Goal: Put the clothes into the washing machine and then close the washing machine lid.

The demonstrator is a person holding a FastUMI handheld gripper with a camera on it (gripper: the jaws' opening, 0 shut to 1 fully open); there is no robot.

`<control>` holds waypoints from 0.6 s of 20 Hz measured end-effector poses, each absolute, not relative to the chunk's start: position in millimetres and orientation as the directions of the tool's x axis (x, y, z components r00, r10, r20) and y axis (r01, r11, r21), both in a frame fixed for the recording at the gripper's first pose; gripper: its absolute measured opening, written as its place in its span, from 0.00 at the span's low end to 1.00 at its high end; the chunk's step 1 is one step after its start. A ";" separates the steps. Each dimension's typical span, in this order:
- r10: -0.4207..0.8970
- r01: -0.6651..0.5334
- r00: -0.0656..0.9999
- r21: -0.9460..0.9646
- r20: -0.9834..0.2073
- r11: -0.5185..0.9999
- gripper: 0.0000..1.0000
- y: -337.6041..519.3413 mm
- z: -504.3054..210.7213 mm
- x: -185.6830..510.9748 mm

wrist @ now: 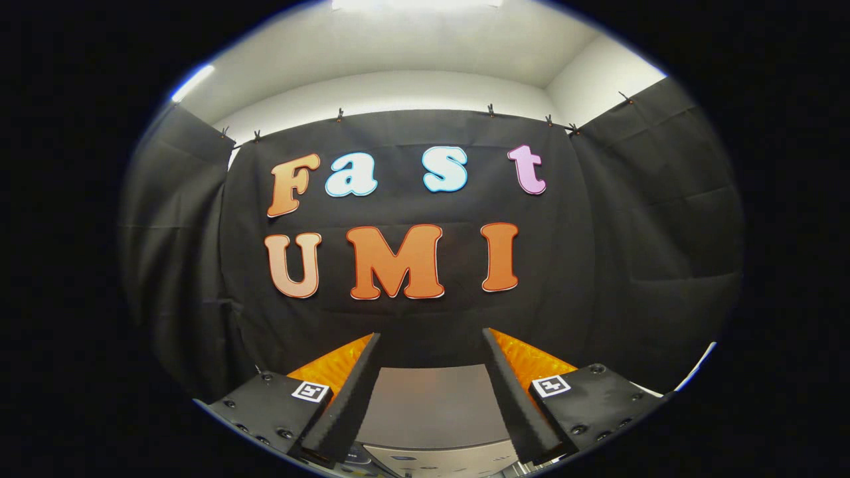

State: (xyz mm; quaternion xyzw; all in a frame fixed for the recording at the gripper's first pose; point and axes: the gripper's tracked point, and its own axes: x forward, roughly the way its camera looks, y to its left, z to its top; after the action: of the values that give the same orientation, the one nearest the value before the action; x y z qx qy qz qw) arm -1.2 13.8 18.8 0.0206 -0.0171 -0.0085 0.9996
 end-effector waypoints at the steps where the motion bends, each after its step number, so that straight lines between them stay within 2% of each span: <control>1: -0.016 0.015 0.999 0.039 0.033 0.999 0.95 14.8 19.3 -1.0; 12: -0.010 0.009 0.999 0.034 0.032 0.999 0.95 14.6 19.0 4.5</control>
State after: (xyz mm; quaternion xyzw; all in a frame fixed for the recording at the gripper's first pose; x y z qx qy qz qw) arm 4.5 14.6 19.0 0.0171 -0.0162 -0.0048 0.9997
